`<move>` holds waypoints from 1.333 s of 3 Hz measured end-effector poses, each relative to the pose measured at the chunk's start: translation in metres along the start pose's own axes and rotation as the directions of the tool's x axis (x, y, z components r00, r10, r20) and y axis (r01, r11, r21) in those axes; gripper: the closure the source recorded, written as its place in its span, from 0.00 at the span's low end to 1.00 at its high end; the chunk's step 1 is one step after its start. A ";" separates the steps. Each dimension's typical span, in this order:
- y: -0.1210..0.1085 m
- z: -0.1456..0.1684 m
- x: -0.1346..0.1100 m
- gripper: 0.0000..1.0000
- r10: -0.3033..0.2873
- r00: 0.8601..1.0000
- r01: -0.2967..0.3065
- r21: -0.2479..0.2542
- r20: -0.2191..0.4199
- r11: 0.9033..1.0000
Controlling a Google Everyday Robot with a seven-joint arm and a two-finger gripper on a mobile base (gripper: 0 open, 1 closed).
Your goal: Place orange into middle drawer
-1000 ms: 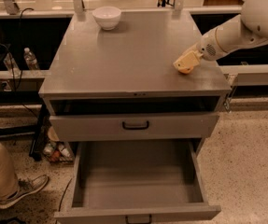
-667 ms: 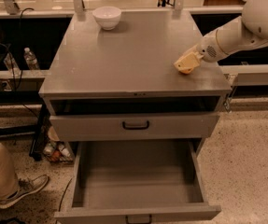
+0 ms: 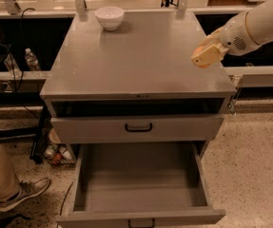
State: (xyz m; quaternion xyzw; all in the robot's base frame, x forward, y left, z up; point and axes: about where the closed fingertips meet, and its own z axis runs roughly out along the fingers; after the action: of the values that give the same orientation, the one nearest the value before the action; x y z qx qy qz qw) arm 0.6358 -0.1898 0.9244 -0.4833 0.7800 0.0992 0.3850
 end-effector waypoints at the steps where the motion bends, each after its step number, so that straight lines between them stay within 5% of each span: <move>1: 0.000 0.000 0.000 1.00 0.000 1.000 0.000 0.000 0.000 1.000; 3: 0.084 -0.028 0.040 1.00 0.043 0.999 -0.043 0.002 0.034 0.999; 4: 0.146 -0.012 0.099 1.00 0.116 0.993 -0.117 -0.036 -0.019 0.992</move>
Offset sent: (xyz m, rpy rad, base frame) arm -0.0876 -0.0066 -0.0298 0.0609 0.0272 -0.0101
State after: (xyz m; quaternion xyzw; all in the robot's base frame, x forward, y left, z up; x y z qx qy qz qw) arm 0.4855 -0.1880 0.8320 -0.4448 0.8080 0.1320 0.3630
